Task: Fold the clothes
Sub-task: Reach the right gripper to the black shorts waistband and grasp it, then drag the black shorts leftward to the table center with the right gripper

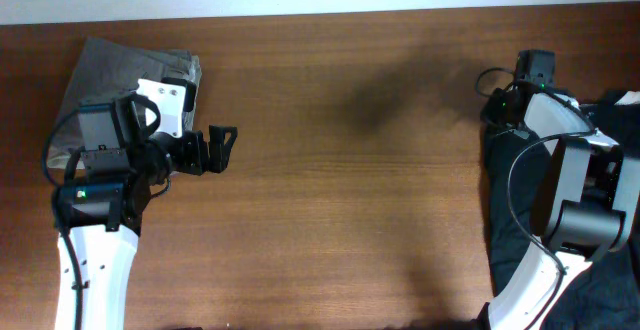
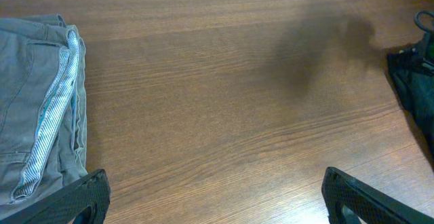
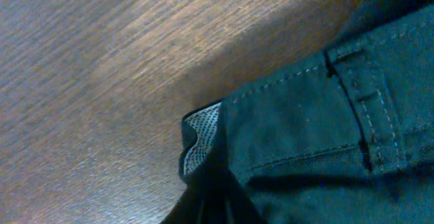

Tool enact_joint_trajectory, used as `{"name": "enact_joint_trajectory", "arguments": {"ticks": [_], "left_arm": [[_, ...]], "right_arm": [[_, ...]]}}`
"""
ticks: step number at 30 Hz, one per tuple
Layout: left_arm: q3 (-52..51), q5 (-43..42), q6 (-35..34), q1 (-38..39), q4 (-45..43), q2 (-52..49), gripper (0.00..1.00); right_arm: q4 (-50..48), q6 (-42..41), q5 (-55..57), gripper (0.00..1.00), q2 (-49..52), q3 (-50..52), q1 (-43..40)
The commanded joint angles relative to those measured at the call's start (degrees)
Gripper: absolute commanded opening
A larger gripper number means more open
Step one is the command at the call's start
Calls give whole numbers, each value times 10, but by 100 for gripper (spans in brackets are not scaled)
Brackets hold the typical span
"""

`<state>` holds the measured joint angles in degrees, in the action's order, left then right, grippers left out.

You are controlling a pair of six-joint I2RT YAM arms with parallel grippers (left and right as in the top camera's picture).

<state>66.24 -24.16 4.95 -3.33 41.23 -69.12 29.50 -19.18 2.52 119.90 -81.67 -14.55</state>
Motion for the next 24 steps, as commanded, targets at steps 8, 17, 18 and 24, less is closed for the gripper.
{"name": "enact_joint_trajectory", "arguments": {"ticks": [8,17,18,24], "left_arm": [[10,-1,7,3,-19,-3,99],[21,21,7,0,-42,-3,99],[27,33,7,-2,-41,-2,99],[41,36,7,-8,-41,-4,100]], "right_arm": [[109,85,-38,4,-176,-154,81],[108,85,-94,6,-183,-208,395],[108,92,-94,16,-181,-208,416],[123,99,-12,65,-198,-220,450]]}}
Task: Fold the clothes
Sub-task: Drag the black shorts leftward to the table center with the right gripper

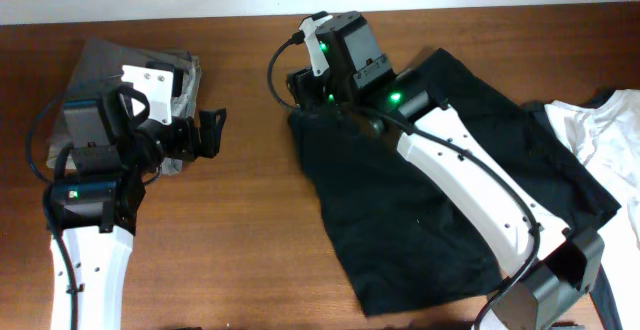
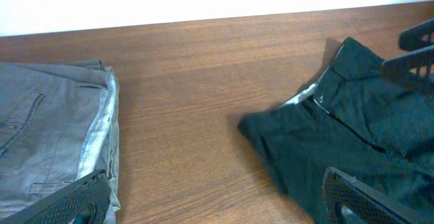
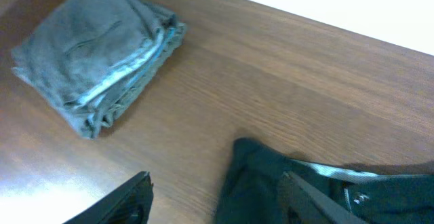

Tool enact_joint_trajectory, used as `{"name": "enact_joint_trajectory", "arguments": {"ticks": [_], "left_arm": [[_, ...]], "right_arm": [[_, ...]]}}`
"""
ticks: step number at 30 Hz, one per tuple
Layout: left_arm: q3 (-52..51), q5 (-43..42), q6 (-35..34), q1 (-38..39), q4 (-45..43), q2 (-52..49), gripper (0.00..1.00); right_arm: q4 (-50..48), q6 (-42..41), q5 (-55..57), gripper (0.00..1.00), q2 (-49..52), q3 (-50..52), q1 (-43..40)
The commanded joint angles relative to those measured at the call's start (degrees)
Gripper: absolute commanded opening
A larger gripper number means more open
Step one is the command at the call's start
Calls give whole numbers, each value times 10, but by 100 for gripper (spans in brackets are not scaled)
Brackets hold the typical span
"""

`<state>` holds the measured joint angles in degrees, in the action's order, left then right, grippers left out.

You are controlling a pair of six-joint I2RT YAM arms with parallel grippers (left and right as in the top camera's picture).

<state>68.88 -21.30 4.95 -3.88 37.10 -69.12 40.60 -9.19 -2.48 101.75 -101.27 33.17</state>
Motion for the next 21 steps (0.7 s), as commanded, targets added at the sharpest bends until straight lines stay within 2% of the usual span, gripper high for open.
{"name": "enact_joint_trajectory", "arguments": {"ticks": [1,6,8,10,11,12,13,16,19,21], "left_arm": [[15,5,7,-2,1,-6,99],[15,3,35,76,-1,-82,99],[15,3,50,136,-20,-157,89],[15,3,50,169,-66,-227,39],[15,3,50,174,-99,-256,25],[15,3,50,174,-130,-283,25],[15,3,50,174,-153,-312,30],[15,-24,50,175,-209,-400,59],[15,-40,45,175,-251,-451,64],[15,-40,41,175,-267,-467,64]], "right_arm": [[27,-3,38,65,-28,-28,-45],[73,-3,36,65,-95,-30,-93],[92,-3,36,65,-126,-30,-97],[120,-5,36,65,-152,-30,-98],[139,-9,36,66,-161,-30,-101],[156,-9,36,66,-165,-30,-103],[170,-9,36,66,-165,-30,-107],[203,-18,36,66,-165,-30,-112],[212,-19,36,65,-165,-30,-112],[221,-20,36,65,-165,-30,-112]]}}
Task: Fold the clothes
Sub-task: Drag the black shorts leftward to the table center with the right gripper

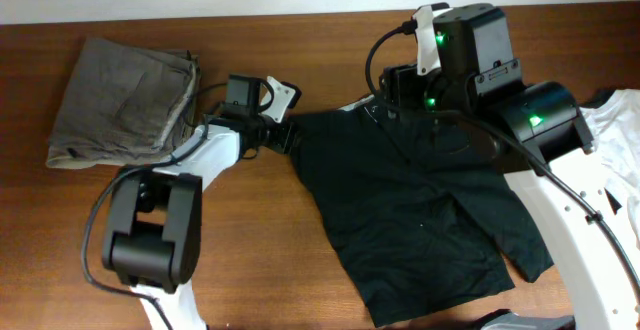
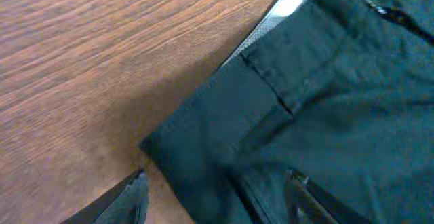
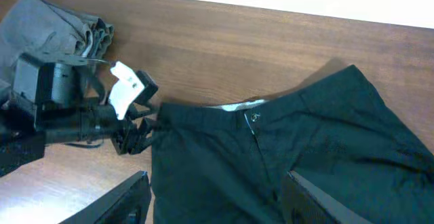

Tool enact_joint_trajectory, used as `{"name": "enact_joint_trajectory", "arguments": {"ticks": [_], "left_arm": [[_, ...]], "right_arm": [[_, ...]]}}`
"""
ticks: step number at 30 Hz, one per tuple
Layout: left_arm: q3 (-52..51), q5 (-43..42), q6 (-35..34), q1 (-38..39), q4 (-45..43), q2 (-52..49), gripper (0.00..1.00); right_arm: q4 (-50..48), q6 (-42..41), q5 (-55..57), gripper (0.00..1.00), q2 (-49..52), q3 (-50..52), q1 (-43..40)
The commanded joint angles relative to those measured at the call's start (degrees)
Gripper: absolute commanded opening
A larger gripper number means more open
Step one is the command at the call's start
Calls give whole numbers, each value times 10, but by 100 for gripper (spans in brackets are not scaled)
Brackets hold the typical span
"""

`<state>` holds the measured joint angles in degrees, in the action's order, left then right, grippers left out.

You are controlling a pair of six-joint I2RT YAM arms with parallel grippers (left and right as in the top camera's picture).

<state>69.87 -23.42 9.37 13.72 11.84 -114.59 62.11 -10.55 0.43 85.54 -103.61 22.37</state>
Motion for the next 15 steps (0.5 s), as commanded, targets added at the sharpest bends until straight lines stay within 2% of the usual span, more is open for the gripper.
{"name": "enact_joint_trajectory", "arguments": {"ticks": [1,2,3,4,5,8,11,15], "left_arm": [[5,-19,-7,-1,-20,-19,59],[5,-19,-8,-1,-19,-22,52],[5,-19,-10,-1,-16,-25,37],[5,-19,-9,-1,-11,-25,17],[5,-19,-10,-3,-6,-25,2],[9,-18,-12,-38,16,-23,0],[42,-3,-33,-120,97,2,0],[54,127,-33,-201,186,78,0]], "right_arm": [[9,-7,7,65,-3,-7,-4],[10,-7,7,64,-3,-7,-4],[10,-7,7,64,-3,-7,-4],[12,-7,7,63,-3,-7,-4],[16,-6,7,62,-3,-7,-4],[25,-6,21,61,-3,-7,-4],[33,-10,56,61,-1,-7,-4],[46,-55,61,61,20,-4,-48]]}}
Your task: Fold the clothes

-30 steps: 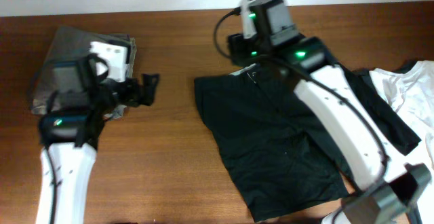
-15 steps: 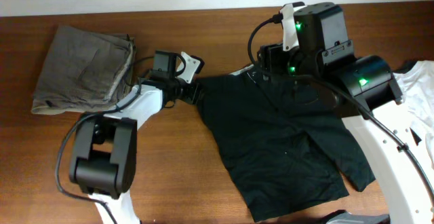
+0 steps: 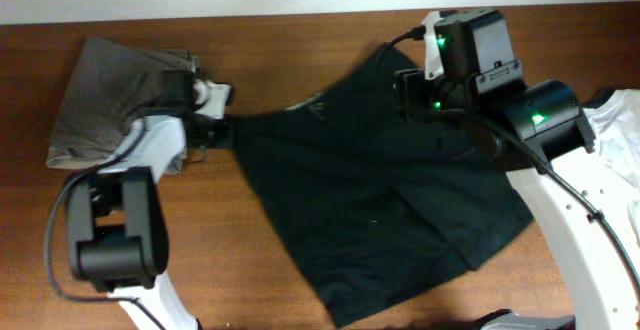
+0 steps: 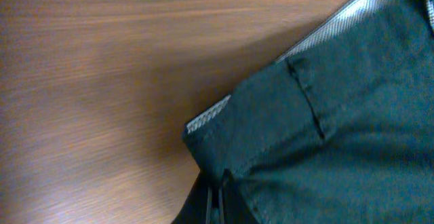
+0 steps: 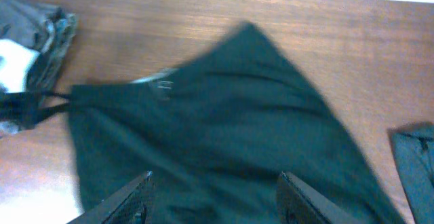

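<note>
Black shorts (image 3: 370, 200) lie spread across the middle of the table, waistband toward the far left. My left gripper (image 4: 219, 198) is shut on the waistband's left corner (image 4: 224, 125), whose grey lining shows; in the overhead view the left gripper (image 3: 215, 130) sits right next to the folded grey trousers (image 3: 120, 100). My right gripper (image 5: 220, 197) hangs open above the black shorts (image 5: 224, 129), its fingers (image 5: 139, 197) wide apart and holding nothing.
The folded grey trousers (image 5: 34, 17) occupy the far left corner. A white garment (image 3: 612, 110) lies at the right edge, with dark cloth (image 5: 413, 163) beside it. Bare wood (image 3: 200, 250) shows in front of the shorts on the left.
My left gripper, then open at the waistband corner, is now shut on it and sits further left by the grey trousers. The shorts have shifted left. The right gripper remains open above.
First the right gripper was down on black cloth at the far right and the left stood open by the grey trousers. Then the shorts lay mid-table with the right gripper open above. The left gripper reached the waistband corner, and now holds it further left.
</note>
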Tool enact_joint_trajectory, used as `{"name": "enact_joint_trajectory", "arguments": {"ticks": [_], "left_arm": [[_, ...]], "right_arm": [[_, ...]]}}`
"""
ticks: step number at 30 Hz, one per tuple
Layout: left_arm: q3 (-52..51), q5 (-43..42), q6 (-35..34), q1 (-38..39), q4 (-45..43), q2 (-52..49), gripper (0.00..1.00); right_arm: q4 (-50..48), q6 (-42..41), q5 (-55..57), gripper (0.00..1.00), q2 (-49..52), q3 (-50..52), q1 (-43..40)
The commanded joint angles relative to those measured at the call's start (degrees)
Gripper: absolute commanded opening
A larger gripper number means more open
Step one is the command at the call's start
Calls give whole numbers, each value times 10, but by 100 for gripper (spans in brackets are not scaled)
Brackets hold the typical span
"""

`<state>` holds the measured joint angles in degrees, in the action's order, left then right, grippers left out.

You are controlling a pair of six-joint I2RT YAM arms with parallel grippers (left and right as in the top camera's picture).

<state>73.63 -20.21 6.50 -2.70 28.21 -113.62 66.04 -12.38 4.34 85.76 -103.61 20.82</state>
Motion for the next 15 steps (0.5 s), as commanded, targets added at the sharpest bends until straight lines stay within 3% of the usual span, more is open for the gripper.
{"name": "enact_joint_trajectory", "arguments": {"ticks": [1,2,4,5,8,9,10,15], "left_arm": [[16,95,-4,-45,31,87,0],[16,95,-4,-47,39,106,2],[16,95,-4,-43,45,145,18],[16,90,-4,-39,47,177,39],[16,89,-4,-27,59,252,61],[16,89,-4,-24,62,267,65],[16,89,-4,-16,70,285,69],[16,89,-3,22,84,287,71]], "right_arm": [[11,-45,21,61,31,-4,-50],[15,-47,20,61,52,-4,-65],[25,-47,13,61,94,-4,-84],[43,-65,13,59,136,-4,-101],[57,-77,-11,57,225,-4,-137],[59,-76,-10,57,254,-4,-151],[64,-73,3,65,290,-4,-173],[113,-50,99,68,397,-4,-262]]}}
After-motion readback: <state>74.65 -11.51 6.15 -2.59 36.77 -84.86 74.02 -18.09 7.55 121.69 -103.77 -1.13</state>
